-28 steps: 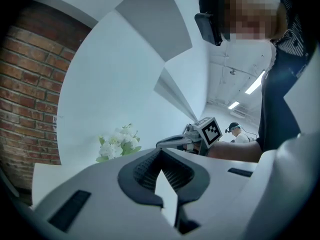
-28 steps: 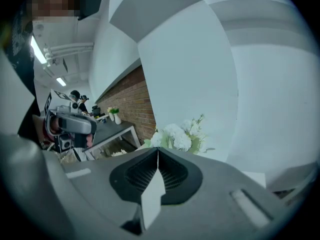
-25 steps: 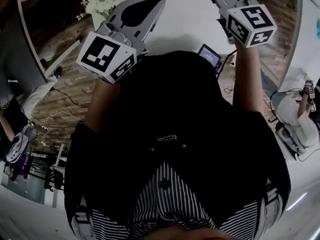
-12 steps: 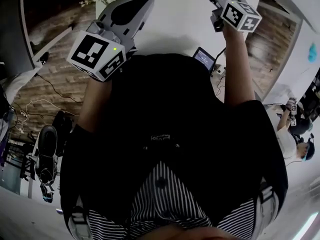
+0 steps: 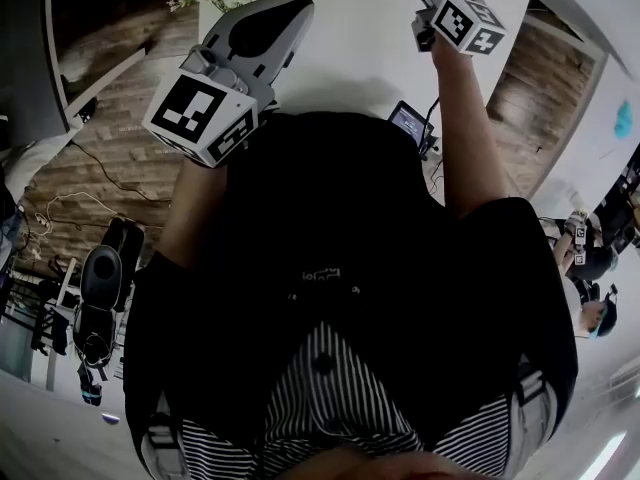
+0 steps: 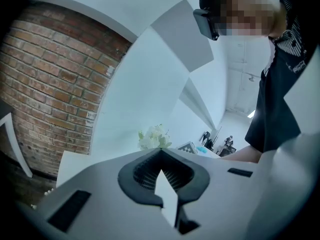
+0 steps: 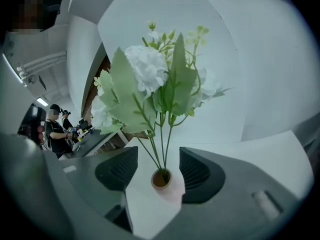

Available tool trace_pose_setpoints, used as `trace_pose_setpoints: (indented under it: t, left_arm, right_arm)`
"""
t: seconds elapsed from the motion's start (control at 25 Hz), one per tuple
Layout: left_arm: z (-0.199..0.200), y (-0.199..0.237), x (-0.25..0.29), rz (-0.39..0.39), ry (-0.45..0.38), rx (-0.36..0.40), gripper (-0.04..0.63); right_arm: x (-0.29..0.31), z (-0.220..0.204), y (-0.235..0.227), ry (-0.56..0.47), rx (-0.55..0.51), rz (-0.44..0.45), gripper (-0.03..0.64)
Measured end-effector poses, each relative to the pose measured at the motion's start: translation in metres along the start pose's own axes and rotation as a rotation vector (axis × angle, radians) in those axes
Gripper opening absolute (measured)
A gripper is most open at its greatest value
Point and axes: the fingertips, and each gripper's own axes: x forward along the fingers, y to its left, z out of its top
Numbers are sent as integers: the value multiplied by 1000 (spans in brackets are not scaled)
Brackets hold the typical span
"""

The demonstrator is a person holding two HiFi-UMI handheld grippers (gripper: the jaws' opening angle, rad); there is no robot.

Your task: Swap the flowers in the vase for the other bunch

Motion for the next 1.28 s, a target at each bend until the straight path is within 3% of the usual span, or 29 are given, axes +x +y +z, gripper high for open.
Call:
trace_pose_setpoints:
  t: [0.16, 0.36, 0.52, 0.6, 1.08, 1.28]
  left_arm:
    - [-1, 4, -2, 27, -11, -9, 6]
    - [-3, 22, -12, 43, -1, -19, 6]
    - [-6, 25, -23, 50, 5, -23, 8]
    - [-8, 27, -27, 53, 9, -25, 7]
    - [-6, 16, -24, 26, 9, -8, 7]
    - [-12, 7, -15, 44, 53, 33, 6]
  right_arm:
    - [-1, 0, -7, -9, -19, -11, 205]
    - [20, -1, -4, -9, 9, 6, 190]
    - [23, 2, 1, -14, -16, -21, 58]
    - [22, 0, 3, -11, -32, -32, 33]
    - [5, 6, 5, 7, -138, -75, 20]
    - [-1, 8, 2, 21, -165, -77, 19]
